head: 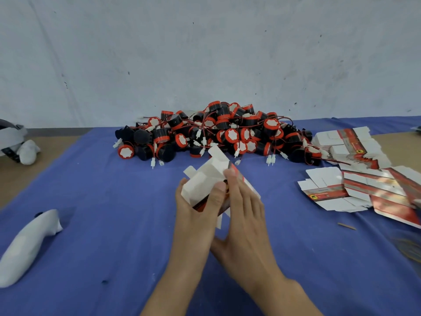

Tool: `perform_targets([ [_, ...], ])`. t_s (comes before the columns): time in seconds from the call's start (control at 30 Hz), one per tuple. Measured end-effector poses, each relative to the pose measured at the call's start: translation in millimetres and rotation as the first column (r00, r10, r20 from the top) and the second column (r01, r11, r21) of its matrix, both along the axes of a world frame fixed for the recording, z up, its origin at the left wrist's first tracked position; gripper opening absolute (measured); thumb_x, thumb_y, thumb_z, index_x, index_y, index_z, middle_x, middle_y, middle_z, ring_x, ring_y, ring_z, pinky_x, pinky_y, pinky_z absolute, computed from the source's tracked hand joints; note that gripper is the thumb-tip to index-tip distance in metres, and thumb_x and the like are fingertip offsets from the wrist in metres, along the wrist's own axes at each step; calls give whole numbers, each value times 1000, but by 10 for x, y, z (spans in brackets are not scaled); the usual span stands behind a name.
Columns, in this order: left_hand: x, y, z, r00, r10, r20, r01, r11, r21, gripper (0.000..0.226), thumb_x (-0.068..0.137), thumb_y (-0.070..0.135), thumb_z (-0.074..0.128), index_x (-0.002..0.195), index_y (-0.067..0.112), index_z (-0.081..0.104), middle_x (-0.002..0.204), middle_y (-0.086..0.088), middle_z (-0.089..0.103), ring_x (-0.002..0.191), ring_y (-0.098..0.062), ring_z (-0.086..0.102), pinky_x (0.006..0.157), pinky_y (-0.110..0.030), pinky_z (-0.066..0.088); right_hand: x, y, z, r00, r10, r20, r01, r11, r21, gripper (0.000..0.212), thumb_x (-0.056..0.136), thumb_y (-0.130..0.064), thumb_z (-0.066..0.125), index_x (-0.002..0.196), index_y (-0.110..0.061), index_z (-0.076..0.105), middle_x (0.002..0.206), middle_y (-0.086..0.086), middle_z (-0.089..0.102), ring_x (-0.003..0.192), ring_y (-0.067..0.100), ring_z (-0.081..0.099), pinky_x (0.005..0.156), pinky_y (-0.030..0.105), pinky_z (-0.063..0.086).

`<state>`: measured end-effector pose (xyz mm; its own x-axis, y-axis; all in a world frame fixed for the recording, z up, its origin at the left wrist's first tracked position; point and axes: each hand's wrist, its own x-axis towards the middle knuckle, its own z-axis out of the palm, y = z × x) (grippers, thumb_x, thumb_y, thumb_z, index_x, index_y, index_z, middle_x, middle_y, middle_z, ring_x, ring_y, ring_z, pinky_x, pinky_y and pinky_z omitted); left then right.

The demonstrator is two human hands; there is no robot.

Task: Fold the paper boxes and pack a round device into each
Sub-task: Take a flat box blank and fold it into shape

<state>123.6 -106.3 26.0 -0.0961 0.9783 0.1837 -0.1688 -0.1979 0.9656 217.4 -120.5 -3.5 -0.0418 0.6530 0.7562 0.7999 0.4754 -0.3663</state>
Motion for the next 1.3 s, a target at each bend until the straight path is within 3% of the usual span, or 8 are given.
perform_targets([
  [0.23, -111, 96, -44, 995, 95, -26, -95, 995, -4, 106, 57, 70, 72, 147, 33, 29, 99, 19, 73, 95, -3, 71, 90, -36, 57, -18, -157, 67, 970, 214, -115, -221, 974, -47, 74, 93, -25, 45, 157, -36, 8, 150, -30, 29, 137, -11, 28, 112, 16, 27],
  [0.37, -127, 115, -88, 993, 115, -27, -116, 993, -31, 104, 60, 74, 72, 146, 36, 28, 105, 18, 72, 96, 4, 68, 85, -25, 52, 67, -170, 90, 875, 326, -358, -381, 919, -97, 69, 100, -26, 44, 147, -66, 12, 152, -31, 37, 140, -5, 37, 109, 13, 34],
  [0.47, -139, 127, -88, 994, 89, -60, -92, 995, -37, 101, 65, 77, 70, 148, 45, 21, 106, 27, 67, 97, 13, 62, 80, -17, 47, 178, -103, 151, 866, 255, -430, -295, 955, -27, 47, 100, -34, 43, 143, -53, 38, 136, -25, 55, 126, 4, 55, 94, 10, 44],
  [0.57, -125, 112, -66, 993, -40, -115, 38, 999, -16, 107, 64, 76, 65, 152, 47, 11, 101, 44, 60, 98, 20, 58, 72, -8, 46, 365, -24, 227, 850, 174, -497, -246, 966, -84, 39, 99, -40, 49, 138, -44, 50, 134, -24, 54, 127, 3, 51, 92, 10, 43],
  [0.67, -158, 121, -50, 972, -163, -168, 169, 985, 21, 103, 71, 74, 69, 151, 53, 7, 110, 43, 59, 104, 19, 57, 81, -10, 44, 549, -28, 304, 711, 238, -662, -499, 833, -237, 42, 96, -51, 56, 138, -47, 51, 138, -24, 56, 127, -3, 53, 93, 10, 46],
  [0.8, -218, 138, -18, 921, -342, -188, 351, 936, 16, 93, 69, 69, 63, 147, 60, 14, 125, 31, 61, 118, 5, 59, 101, -28, 45, 607, -73, 350, 612, 294, -734, -720, 591, -364, 39, 98, -47, 53, 136, -38, 56, 124, -4, 70, 112, 15, 68, 86, 18, 52],
  [1.03, -164, 168, -30, 919, -376, -120, 381, 924, 24, 100, 61, 82, 68, 146, 60, 20, 133, 20, 60, 126, -7, 57, 114, -44, 37, 374, -64, 251, 589, 315, -744, -670, 705, -233, 37, 98, -47, 46, 134, -59, 50, 128, -17, 65, 115, 5, 64, 86, 14, 51],
  [1.3, -41, 84, -82, 921, -331, -207, 341, 940, 14, 97, 72, 85, 47, 153, 36, 27, 114, 17, 71, 106, -2, 68, 82, -13, 54, 228, -33, 102, 747, 216, -629, -477, 833, -280, 46, 90, -71, 39, 133, -55, 45, 138, -22, 55, 130, 9, 52, 105, 43, 47],
])
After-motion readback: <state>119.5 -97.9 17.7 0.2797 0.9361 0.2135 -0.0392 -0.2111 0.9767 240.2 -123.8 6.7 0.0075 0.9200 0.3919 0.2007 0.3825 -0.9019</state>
